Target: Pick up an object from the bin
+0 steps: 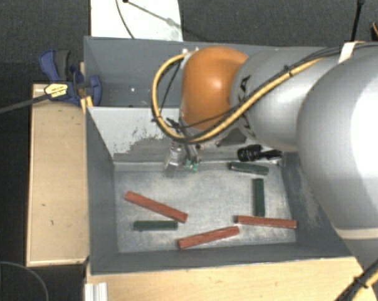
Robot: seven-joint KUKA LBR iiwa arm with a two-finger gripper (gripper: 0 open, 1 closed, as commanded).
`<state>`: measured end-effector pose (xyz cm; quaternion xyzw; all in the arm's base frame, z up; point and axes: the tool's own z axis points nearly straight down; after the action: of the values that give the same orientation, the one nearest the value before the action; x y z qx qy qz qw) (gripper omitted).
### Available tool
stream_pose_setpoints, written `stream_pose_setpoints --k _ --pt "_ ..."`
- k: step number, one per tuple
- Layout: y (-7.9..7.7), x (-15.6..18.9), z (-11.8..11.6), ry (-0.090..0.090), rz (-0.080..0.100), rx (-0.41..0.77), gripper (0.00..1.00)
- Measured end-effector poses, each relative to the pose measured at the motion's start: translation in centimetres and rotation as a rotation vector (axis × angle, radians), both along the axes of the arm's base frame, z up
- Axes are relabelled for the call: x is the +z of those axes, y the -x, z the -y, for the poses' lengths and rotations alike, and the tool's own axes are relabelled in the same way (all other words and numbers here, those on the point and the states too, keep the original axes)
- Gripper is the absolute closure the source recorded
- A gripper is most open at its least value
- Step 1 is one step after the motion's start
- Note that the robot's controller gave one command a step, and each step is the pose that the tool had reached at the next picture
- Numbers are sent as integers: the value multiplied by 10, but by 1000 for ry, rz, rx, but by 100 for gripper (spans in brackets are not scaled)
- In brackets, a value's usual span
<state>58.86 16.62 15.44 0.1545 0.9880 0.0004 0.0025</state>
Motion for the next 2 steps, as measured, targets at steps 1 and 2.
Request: stream_pose_setpoints --k 1,2 --pt "42 169 28 0 7 251 100" --pt "31 34 -12 0 -10 104 100"
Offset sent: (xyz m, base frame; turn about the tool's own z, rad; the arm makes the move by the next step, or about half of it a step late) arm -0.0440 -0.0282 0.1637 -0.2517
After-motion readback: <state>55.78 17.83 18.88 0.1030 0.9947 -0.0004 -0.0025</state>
